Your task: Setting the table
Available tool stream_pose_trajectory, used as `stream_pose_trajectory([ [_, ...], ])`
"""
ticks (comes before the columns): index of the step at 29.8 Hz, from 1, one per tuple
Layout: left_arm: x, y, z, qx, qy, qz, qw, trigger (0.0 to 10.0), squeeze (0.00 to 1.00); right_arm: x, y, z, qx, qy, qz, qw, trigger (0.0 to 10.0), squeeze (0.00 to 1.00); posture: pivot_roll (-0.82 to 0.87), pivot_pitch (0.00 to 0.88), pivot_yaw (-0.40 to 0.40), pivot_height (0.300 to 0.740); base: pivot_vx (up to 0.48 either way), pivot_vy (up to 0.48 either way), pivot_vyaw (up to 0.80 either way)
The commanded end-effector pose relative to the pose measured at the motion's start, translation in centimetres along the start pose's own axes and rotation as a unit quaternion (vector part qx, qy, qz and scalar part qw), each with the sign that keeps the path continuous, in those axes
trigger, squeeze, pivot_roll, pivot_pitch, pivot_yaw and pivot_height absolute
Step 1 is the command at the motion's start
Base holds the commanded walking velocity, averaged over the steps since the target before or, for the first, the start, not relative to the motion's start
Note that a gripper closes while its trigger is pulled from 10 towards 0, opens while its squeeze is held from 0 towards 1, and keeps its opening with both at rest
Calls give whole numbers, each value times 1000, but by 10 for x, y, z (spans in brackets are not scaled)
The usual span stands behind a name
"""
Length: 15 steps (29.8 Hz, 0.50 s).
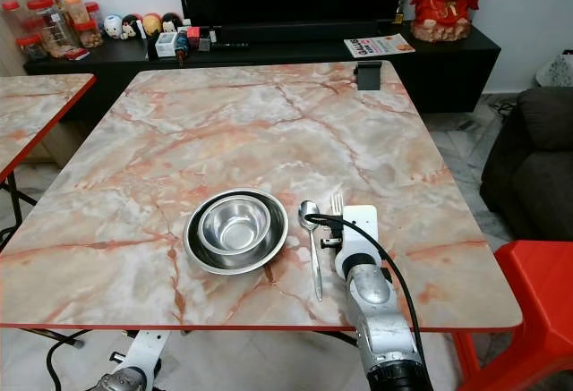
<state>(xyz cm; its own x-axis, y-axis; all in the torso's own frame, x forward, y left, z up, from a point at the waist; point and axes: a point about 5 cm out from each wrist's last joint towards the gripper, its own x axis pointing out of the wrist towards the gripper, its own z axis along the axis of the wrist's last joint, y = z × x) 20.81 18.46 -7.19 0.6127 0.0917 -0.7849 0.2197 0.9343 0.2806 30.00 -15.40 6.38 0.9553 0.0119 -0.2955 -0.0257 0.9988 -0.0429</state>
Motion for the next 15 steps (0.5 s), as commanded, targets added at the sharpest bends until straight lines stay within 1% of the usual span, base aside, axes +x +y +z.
stream_pose_trajectory([
  [1,0,2,0,3,5,4,1000,10000,0,2,0,3,-2,-4,2,1000,10000,898,-85,0,56,728,0,0,0],
  [2,0,2,1,3,4,3,1000,10000,0,2,0,4,-2,-5,2,1000,10000,875,-85,0,57,728,0,0,0],
  [3,0,2,1,2,4,3,1000,10000,0,1,0,8,-3,-16,1,1000,10000,545,-88,0,58,728,0,0,0],
  [4,0,2,1,2,4,3,1000,10000,0,1,0,8,-3,-16,1,1000,10000,545,-88,0,58,728,0,0,0],
  [5,1,2,1,2,4,3,1000,10000,0,0,-1,12,-4,-27,-3,1000,10000,0,-89,0,60,728,0,0,0],
  [6,1,2,2,2,3,2,1000,10000,0,-1,-3,21,-14,-57,-6,998,10000,0,-90,0,60,728,0,0,0],
  [7,1,2,2,2,3,2,1000,10000,0,-1,-3,21,-14,-57,-6,998,10000,0,-90,0,60,728,0,0,0],
  [8,1,2,2,1,3,2,1000,10000,0,-2,-3,25,-16,-70,-6,997,10000,0,-90,0,60,728,0,0,0],
  [9,1,2,3,0,1,3,1000,10000,0,-6,-4,40,0,-120,-6,993,10000,0,-98,0,65,728,0,0,0],
  [10,1,2,3,-1,0,4,1000,10000,0,-7,-4,47,5,-141,-8,990,10000,0,-98,0,65,728,0,0,0],
  [11,1,2,5,-2,-3,5,1000,10000,0,-10,-6,57,9,-174,-15,985,10000,0,-102,0,66,728,0,0,0],
  [13,1,2,6,-3,-6,6,1000,10000,0,-12,-8,65,8,-200,-24,980,10000,0,-103,0,66,728,0,0,0],
  [15,1,2,8,-5,-9,6,1000,10000,0,-14,-12,73,17,-223,-37,974,10000,0,-103,0,67,728,0,0,0],
])
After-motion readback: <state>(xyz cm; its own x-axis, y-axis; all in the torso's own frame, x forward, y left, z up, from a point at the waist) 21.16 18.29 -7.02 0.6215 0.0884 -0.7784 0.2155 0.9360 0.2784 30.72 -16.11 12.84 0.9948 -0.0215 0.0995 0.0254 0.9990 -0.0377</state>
